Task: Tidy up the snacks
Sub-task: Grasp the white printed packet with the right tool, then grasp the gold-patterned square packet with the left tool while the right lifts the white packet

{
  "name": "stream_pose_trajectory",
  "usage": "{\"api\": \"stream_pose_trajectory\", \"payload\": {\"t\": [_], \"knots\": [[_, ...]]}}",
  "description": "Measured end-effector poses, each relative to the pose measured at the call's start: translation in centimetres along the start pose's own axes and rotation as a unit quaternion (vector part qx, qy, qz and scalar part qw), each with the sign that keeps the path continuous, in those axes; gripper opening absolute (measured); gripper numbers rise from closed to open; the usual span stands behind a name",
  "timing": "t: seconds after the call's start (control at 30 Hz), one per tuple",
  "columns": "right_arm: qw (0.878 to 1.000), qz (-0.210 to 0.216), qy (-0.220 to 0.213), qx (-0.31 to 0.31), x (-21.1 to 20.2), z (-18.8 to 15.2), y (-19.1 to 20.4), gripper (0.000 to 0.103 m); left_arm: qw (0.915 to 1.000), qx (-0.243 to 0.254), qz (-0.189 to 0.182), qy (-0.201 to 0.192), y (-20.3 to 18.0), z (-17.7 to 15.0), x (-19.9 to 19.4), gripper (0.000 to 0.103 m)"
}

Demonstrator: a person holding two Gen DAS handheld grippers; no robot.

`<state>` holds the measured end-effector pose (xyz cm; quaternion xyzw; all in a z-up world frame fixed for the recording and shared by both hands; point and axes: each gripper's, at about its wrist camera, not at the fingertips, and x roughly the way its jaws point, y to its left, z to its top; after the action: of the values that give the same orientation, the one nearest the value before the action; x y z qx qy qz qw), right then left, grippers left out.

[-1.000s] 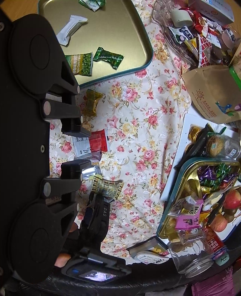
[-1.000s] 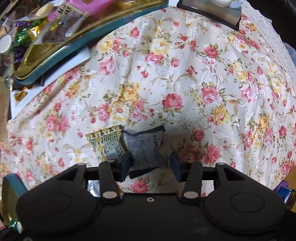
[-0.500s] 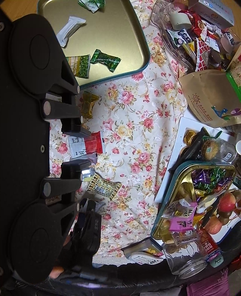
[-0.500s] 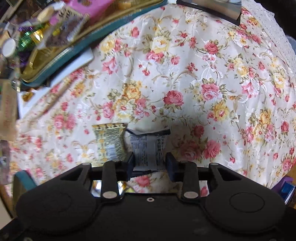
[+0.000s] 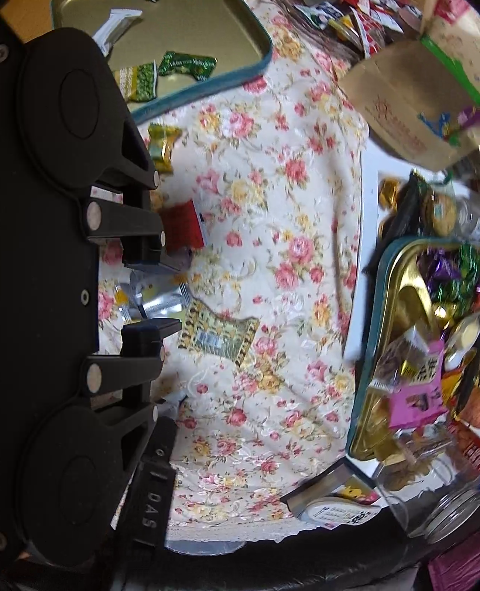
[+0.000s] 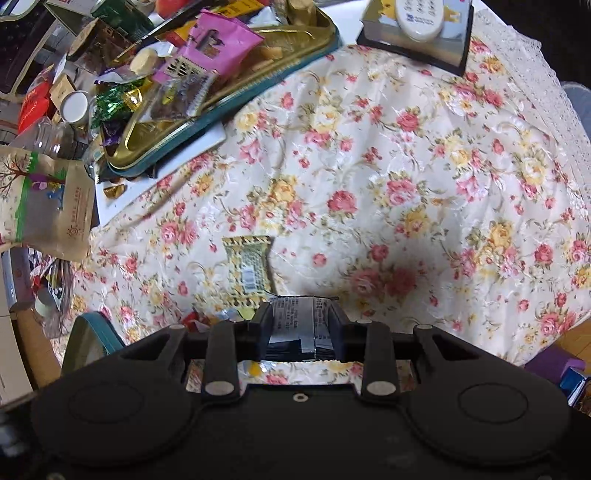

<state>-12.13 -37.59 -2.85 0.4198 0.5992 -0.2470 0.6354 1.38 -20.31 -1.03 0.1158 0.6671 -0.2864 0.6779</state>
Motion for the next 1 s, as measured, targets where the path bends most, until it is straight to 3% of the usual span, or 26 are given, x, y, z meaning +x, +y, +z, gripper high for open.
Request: {"api": "stream_pose_trajectory", "payload": {"t": [0.2,0.4,0.7,1.0], "knots": [[1.000,-0.024,-0.004,0.017,0.5,0.6,-1.9,0.034,0.9998,0.006,-0.017,-0.009,-2.8,0.6,2.6,0.034],[0.999,-0.009,-0.008,0.042,-0.4,1.1,-4.0,0.034,0.9995,-0.019,-0.025,0.001,-4.3,1.1,5.7,0.034],[0.998,-0.007,-0.001,0.061,-0.6,1.5,-5.9,0.034,0.9989,-0.015,0.042,-0.016,-5.2,1.6,7.8,0.034],[0.997,-0.003,0.002,0.074,-0.9,1.6,-6.6,0.034,0.9993,-0.014,0.035,-0.009,-4.9,1.7,8.6,0.034]]}}
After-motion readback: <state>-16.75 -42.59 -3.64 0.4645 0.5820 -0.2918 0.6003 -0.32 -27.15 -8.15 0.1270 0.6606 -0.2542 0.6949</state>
